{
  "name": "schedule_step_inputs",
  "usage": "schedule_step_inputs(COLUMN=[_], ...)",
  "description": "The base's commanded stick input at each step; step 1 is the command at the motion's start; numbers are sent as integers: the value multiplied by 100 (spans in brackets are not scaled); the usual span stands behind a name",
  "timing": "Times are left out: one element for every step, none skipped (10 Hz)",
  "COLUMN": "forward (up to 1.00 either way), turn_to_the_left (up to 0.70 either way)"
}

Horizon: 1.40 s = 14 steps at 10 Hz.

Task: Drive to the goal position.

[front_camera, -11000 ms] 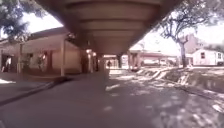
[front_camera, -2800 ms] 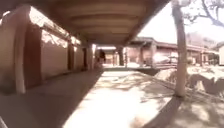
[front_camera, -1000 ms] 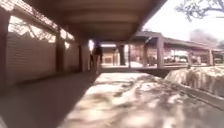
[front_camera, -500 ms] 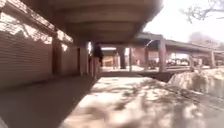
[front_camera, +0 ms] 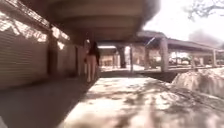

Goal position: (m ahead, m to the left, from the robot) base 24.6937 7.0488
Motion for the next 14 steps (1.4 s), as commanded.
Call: schedule_step_inputs(forward=[85, 85, 85, 85, 85, 85, 85, 85, 85, 85, 85, 85, 85, 85], turn_to_the_left=[0, 0, 0, 0, 0, 0, 0, 0, 0, 0, 0, 0, 0, 0])
